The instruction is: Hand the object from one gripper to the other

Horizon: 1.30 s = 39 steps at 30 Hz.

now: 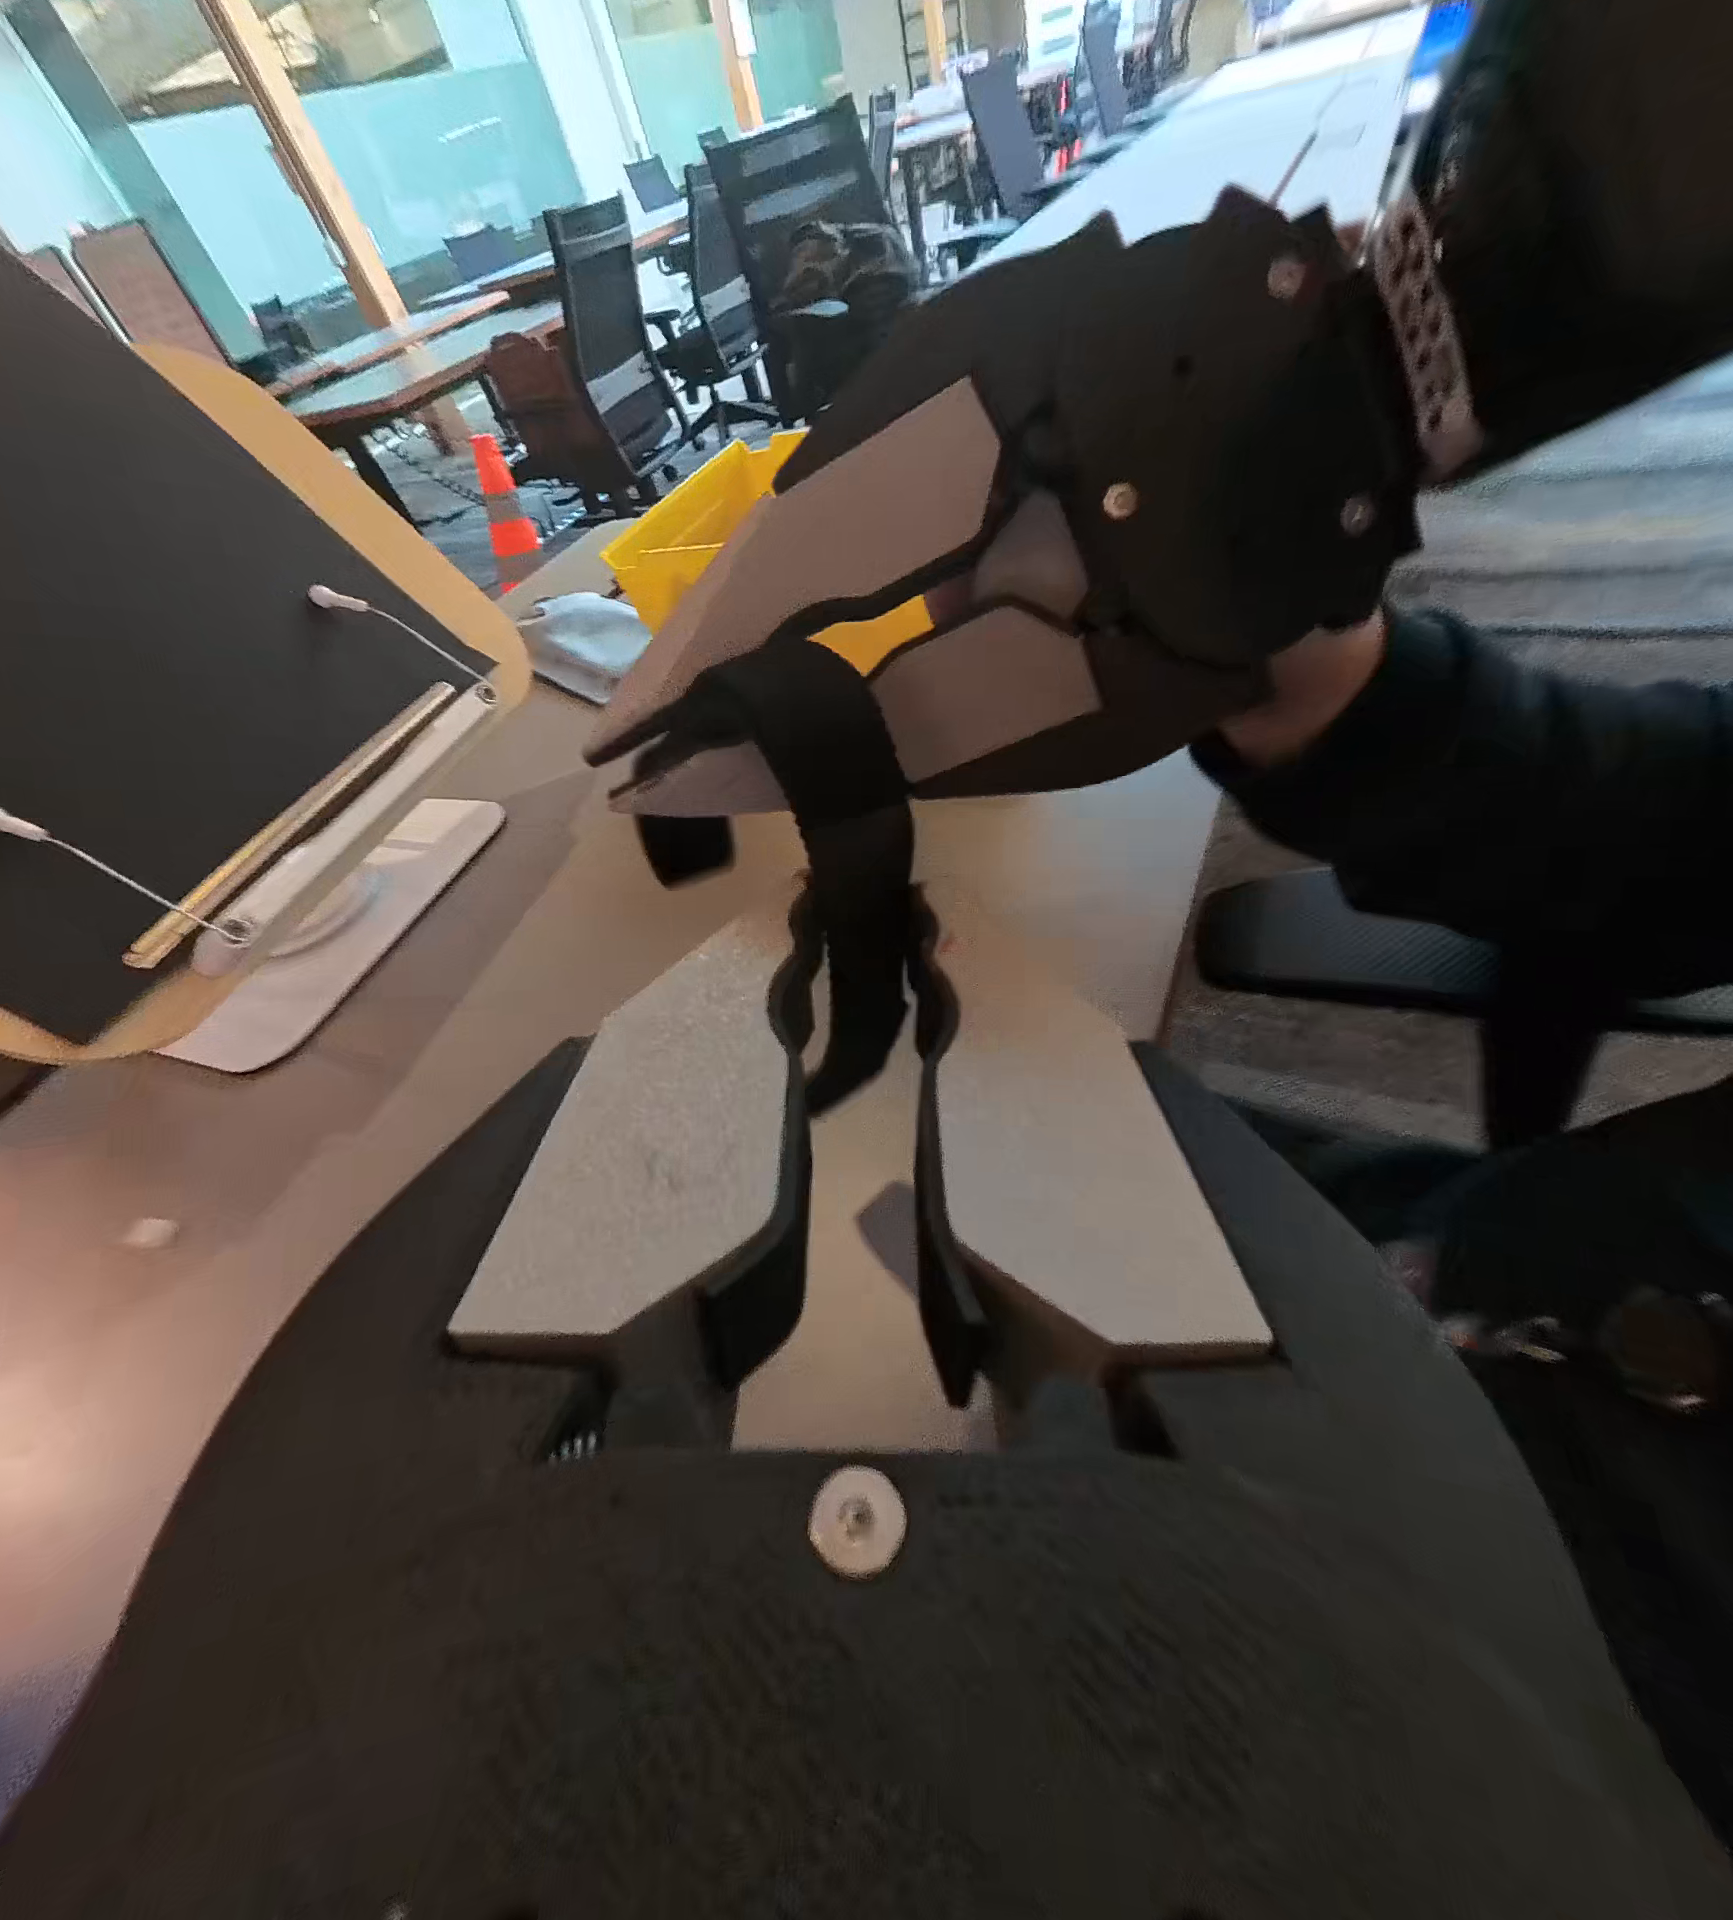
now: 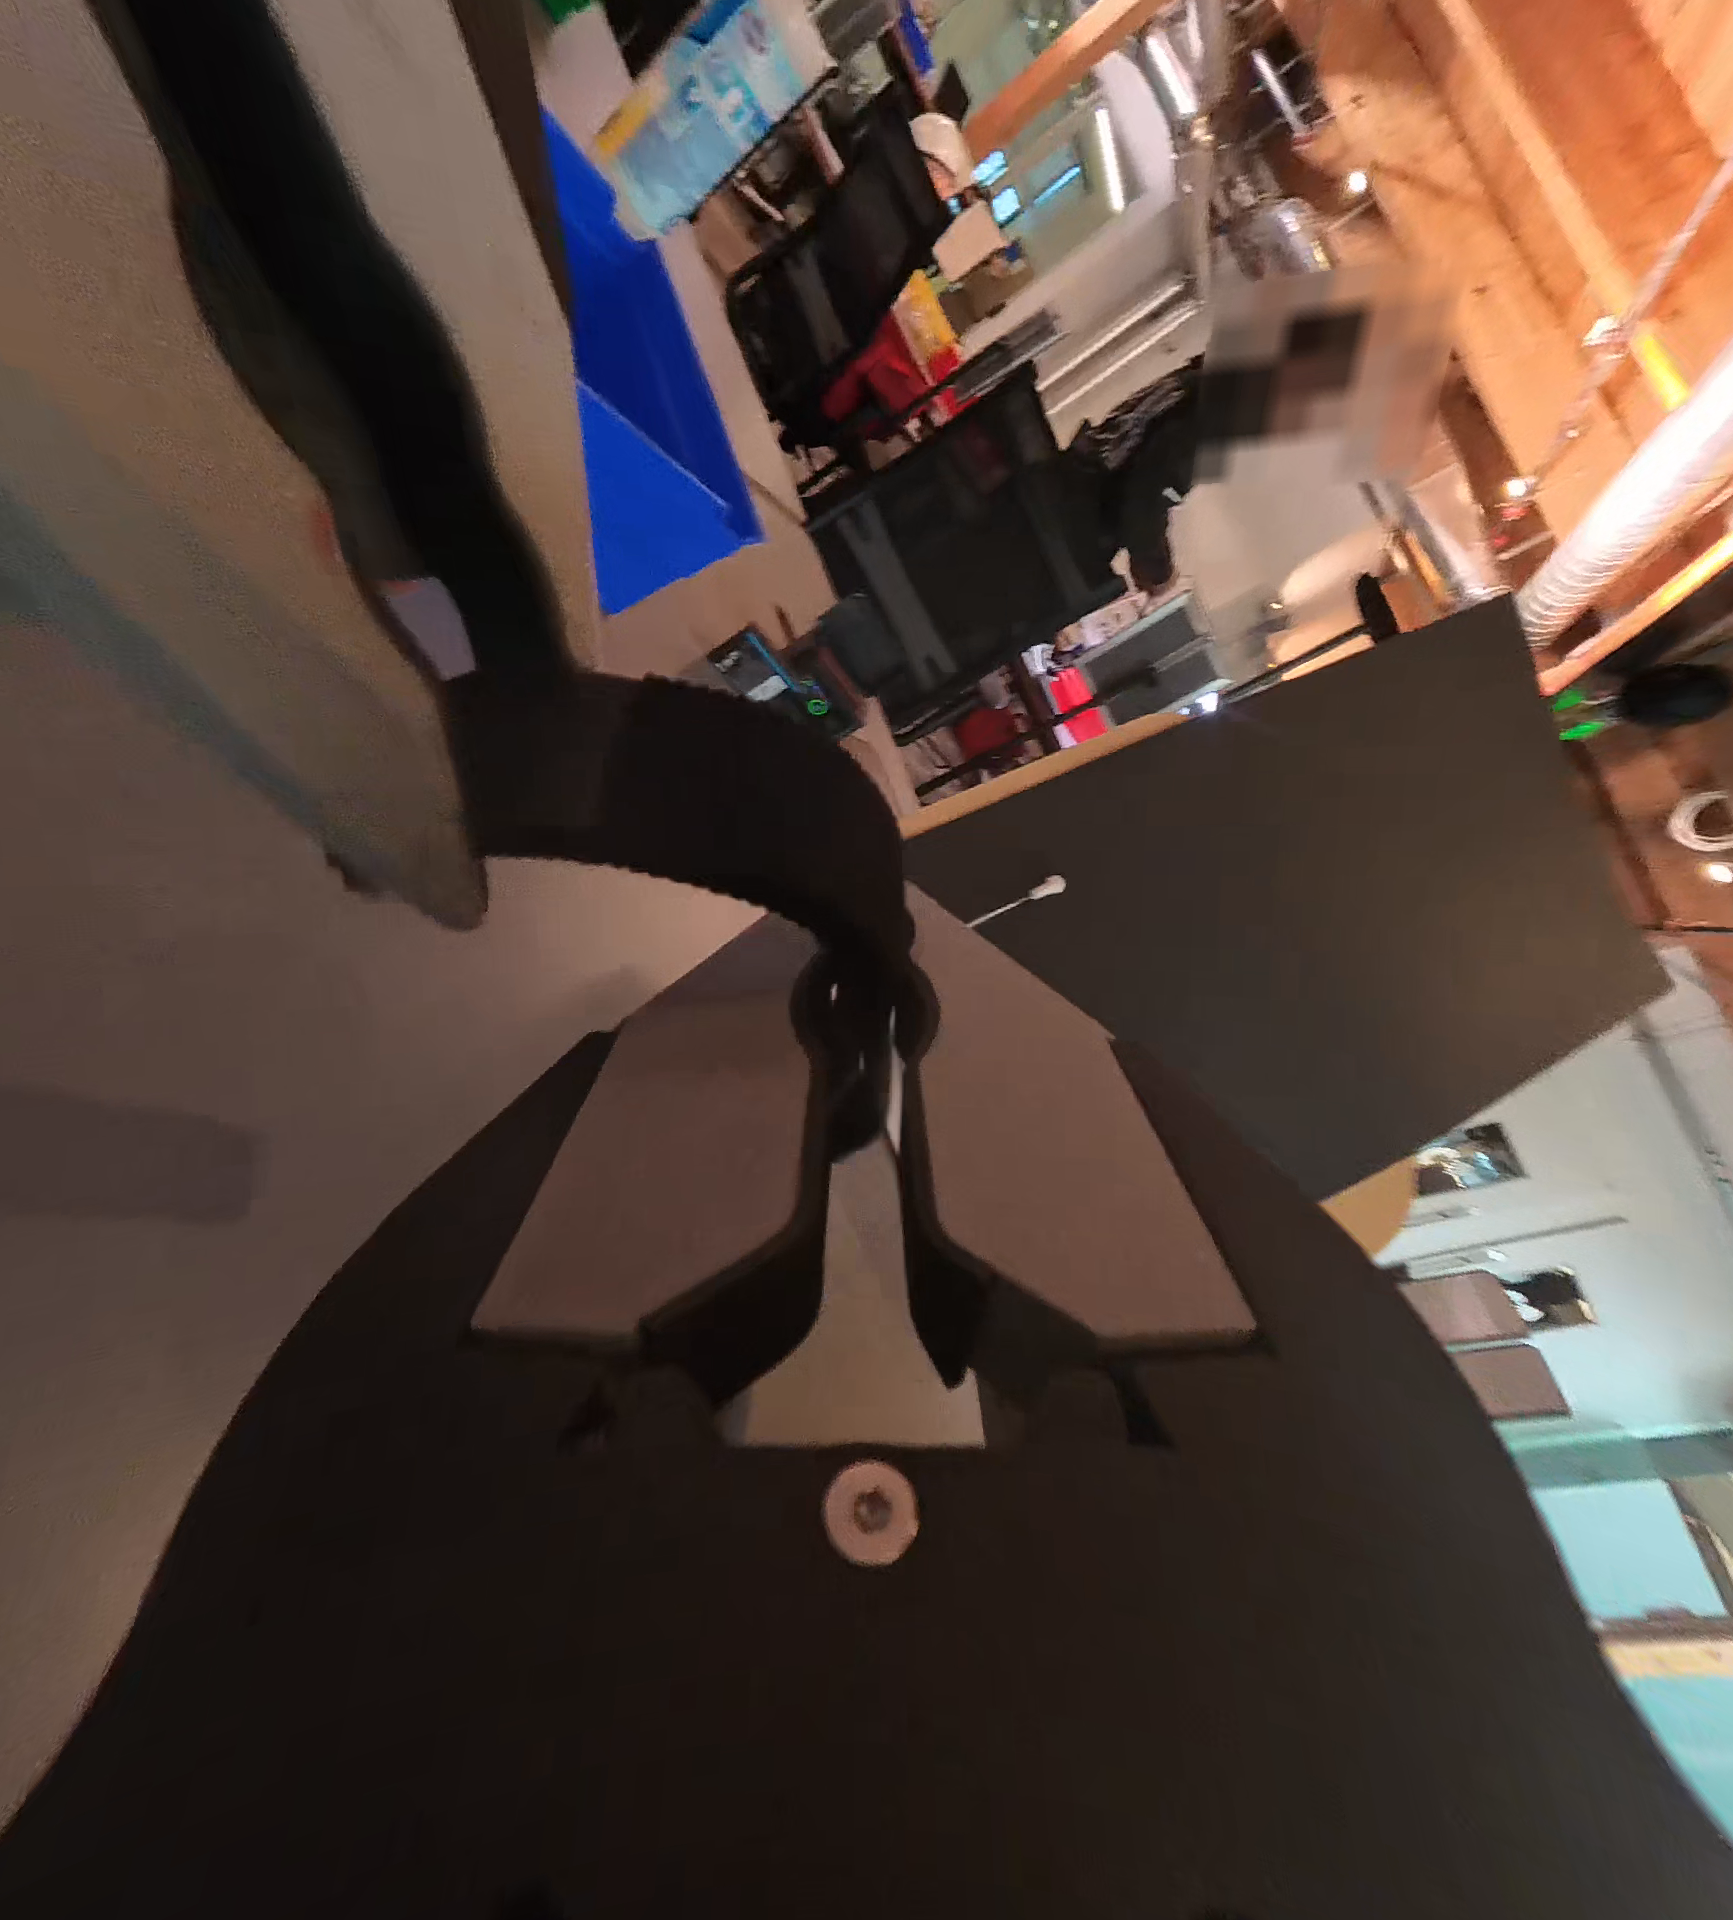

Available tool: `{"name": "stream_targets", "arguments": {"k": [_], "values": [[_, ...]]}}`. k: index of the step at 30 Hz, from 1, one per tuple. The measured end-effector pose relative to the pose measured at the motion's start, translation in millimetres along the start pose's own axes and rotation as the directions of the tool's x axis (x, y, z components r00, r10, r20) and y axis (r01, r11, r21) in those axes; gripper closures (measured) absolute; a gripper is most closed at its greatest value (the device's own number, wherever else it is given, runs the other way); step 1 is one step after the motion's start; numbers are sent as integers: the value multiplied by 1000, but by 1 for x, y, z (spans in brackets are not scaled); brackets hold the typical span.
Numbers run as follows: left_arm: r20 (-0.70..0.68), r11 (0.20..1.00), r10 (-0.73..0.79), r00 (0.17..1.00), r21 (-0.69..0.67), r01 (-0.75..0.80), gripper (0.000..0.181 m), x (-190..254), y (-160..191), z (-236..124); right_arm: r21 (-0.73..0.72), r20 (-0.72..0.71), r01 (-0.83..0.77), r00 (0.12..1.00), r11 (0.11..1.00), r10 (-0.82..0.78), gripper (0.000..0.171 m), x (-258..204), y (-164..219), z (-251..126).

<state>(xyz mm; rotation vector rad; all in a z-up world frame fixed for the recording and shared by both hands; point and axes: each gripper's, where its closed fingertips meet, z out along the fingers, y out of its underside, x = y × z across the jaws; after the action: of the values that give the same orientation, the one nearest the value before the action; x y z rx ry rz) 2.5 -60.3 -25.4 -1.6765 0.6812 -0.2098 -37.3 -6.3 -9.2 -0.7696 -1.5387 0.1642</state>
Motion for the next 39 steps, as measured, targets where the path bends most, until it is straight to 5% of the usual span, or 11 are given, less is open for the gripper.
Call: {"name": "stream_targets", "arguments": {"k": [3,4,6,9,13,23,28,32,39], "values": [[63,984,154,986,-96,-148,177,-10,13,0,23,146,-30,989,999,26,152,-18,3,-1],[83,964,234,969,-152,-220,180,-13,21,1,7,214,-38,976,999,35,135,-27,7,-2],[98,865,459,883,-276,-419,180,-20,36,0,-37,284,-20,958,999,30,114,-38,18,-3],[134,716,647,750,-445,-538,180,-40,51,-6,-14,340,-34,940,999,37,109,-43,17,-9],[97,711,654,750,-416,-566,180,-37,53,-7,47,372,-90,926,995,66,105,-38,8,-23],[274,377,926,260,-624,-685,180,-99,32,-36,52,288,-184,944,982,162,108,7,21,-48],[264,336,941,212,-641,-690,180,-103,34,-37,45,183,-311,937,949,298,105,42,30,-53],[289,316,942,173,-586,-746,180,-88,25,-26,107,340,-459,850,882,402,107,28,6,-58],[307,214,949,75,-451,-866,180,-43,9,-10,-82,663,-562,586,823,466,111,-47,-14,-38]]}}
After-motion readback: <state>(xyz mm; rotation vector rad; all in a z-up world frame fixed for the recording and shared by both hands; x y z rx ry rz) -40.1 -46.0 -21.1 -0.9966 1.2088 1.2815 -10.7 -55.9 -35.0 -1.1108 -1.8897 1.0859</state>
